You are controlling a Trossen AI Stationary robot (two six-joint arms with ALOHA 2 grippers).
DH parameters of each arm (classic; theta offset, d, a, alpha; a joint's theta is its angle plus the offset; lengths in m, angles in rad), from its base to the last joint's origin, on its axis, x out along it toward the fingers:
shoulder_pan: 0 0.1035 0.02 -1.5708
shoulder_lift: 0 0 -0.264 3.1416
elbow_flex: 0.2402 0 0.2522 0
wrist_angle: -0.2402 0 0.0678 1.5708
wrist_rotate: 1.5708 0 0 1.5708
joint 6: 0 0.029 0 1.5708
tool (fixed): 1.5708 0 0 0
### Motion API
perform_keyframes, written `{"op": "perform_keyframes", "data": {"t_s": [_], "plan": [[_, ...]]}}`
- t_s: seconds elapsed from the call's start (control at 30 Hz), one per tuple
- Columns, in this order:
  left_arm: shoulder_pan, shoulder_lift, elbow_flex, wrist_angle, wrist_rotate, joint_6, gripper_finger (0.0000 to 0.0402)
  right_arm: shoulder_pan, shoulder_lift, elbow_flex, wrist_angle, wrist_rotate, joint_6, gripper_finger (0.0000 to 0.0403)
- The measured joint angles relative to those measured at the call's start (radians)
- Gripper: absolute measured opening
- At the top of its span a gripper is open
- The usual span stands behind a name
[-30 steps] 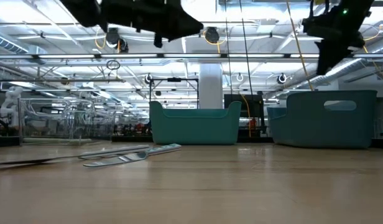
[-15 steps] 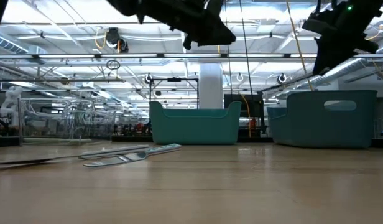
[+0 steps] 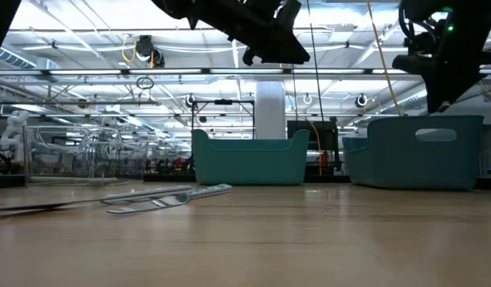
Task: Sort silverware by color (type)
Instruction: Put the right blue knife into the blue bin
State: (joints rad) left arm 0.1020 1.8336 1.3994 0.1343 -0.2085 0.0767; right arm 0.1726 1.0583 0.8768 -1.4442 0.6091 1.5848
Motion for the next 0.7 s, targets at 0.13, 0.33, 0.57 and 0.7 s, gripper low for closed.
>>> {"op": "perform_keyframes", "data": {"t_s": [0.13,0.33,0.57,0.7], "plan": [[0.0,0.0,0.0,-0.021,-0.001,-0.007,0.0093,-0.001,0.041,0.0,-0.045,-0.065,0.019,0.0058],[-0.004,0.0,0.0,-0.124,-0.001,-0.035,0.0093,-0.002,0.079,0.0,-0.045,-0.084,0.004,0.0061],[-0.033,0.0,0.0,-0.266,-0.001,-0.066,0.0093,-0.002,0.102,0.0,-0.045,-0.082,0.0,0.0102],[-0.059,0.0,0.0,-0.335,-0.001,-0.087,0.0093,-0.002,0.099,0.0,-0.041,-0.048,-0.001,0.013]]}}
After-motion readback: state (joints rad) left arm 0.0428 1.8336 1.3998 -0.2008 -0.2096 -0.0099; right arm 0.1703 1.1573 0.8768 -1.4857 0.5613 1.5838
